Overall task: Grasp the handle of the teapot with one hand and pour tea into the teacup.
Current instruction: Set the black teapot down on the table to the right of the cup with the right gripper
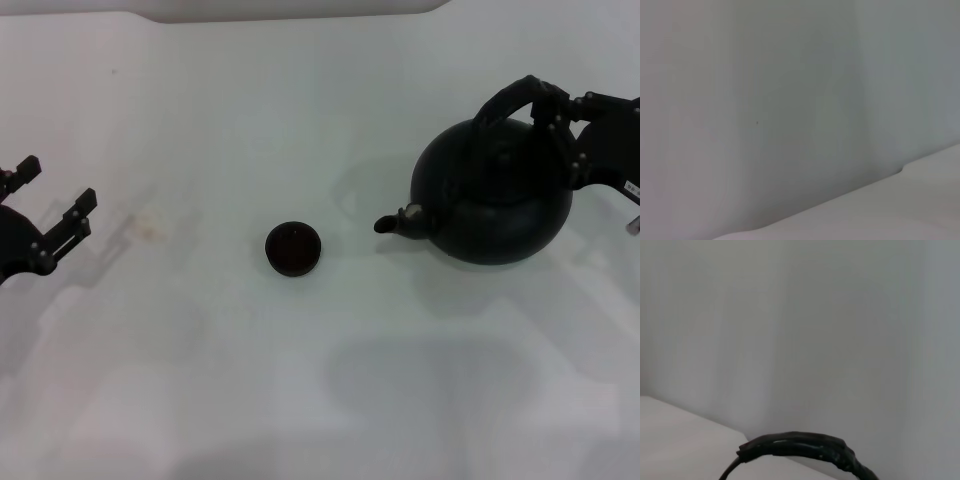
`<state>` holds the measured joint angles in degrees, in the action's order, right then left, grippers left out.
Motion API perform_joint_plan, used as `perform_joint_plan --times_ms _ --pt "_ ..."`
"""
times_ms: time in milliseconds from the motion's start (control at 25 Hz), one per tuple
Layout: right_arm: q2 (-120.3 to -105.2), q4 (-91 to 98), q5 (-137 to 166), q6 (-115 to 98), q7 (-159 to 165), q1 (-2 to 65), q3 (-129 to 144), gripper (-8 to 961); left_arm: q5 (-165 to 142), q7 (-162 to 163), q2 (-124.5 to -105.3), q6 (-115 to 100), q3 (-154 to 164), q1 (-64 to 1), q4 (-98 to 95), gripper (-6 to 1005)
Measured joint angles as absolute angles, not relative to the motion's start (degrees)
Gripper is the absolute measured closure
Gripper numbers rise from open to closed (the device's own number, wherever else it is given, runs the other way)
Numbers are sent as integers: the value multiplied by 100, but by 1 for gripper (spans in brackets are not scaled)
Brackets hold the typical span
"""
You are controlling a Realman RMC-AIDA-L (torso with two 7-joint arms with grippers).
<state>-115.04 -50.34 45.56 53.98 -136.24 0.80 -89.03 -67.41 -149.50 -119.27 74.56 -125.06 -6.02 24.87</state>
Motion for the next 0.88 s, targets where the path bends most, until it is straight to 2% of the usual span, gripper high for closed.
perform_joint_plan --times_ms 880 --pt "-11505 -4381 4517 5624 -14007 368 -9048 847 -6741 -14950 -11927 7470 -12497 -598 2425 274"
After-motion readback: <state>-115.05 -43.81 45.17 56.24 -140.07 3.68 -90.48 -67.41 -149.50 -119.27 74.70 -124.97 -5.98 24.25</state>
